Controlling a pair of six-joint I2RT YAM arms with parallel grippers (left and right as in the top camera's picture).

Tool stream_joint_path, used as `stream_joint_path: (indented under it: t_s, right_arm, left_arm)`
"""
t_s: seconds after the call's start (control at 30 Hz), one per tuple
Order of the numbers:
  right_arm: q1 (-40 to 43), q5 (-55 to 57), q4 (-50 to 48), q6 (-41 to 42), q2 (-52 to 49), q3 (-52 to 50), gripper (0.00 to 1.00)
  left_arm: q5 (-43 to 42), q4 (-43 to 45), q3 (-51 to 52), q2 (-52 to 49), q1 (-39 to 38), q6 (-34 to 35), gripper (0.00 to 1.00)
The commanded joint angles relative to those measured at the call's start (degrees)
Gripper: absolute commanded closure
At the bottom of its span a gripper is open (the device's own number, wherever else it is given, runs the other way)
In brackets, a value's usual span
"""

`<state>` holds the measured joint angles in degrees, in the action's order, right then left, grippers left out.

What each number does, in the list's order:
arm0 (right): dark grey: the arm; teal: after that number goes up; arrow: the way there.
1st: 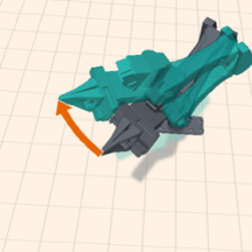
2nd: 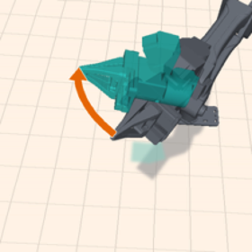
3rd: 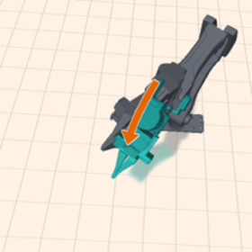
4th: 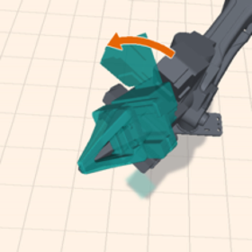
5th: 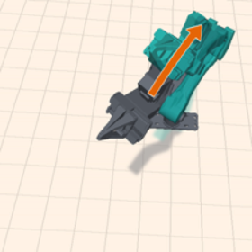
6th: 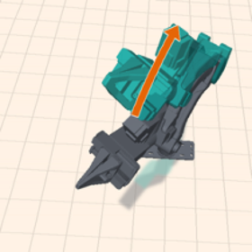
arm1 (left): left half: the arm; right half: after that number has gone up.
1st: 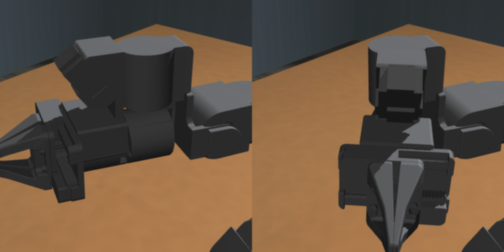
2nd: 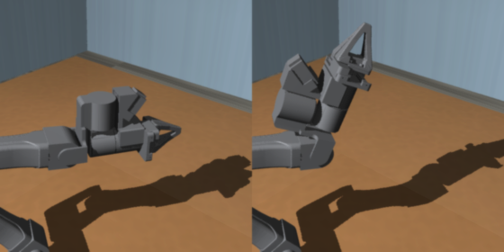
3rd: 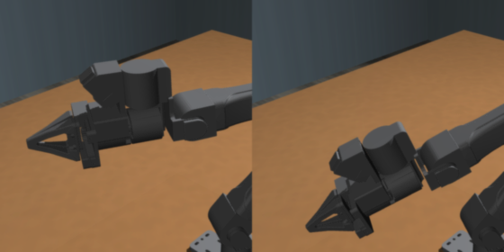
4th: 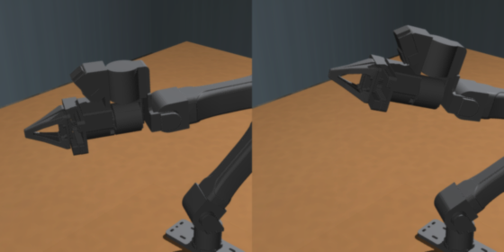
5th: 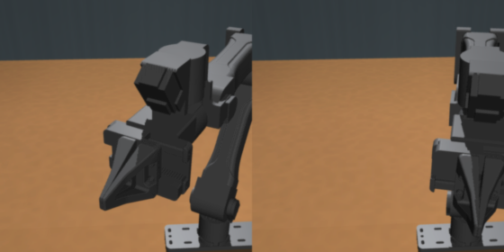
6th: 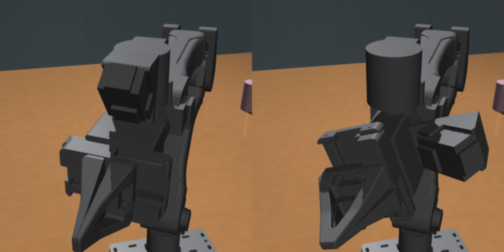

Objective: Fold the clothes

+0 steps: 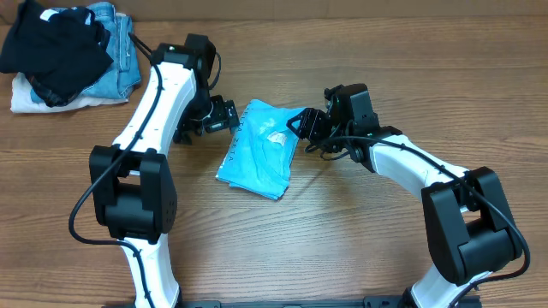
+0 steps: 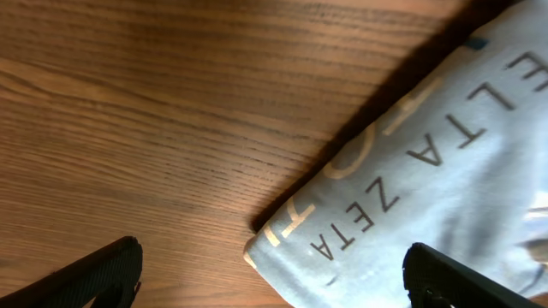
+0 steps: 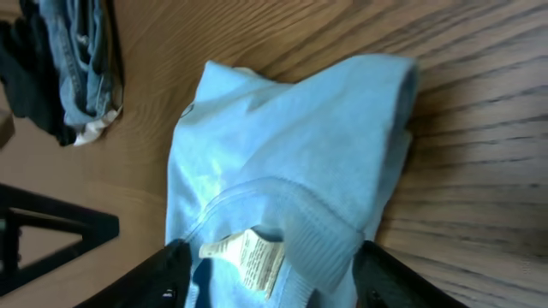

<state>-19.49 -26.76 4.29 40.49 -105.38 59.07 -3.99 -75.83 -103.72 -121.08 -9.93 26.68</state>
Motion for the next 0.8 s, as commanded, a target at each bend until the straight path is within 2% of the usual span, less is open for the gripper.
stream_joint_path:
  t_s: [0.0, 0.17, 0.53, 0.77]
  right_arm:
    - [0.2, 3.4, -0.7, 0.2, 0.4, 0.6, 0.40]
    - [0.2, 3.8, -2.4, 0.3, -1.1, 0.6, 0.49]
    - [1.0, 6.8, -2.0, 0.3, -1.6, 0.6, 0.95]
    - [3.8, 7.7, 0.4, 0.0, -1.6, 0.7, 0.96]
  left_arm:
    - [-0.8, 1.8, 3.1, 0.1, -0.3, 0.8, 0.00]
    - [-1.0, 3.1, 5.3, 0.0, -0.3, 0.8, 0.00]
    - [-1.0, 3.3, 5.8, 0.0, -0.3, 0.8, 0.00]
    - [-0.9, 3.4, 5.8, 0.0, -0.3, 0.8, 0.00]
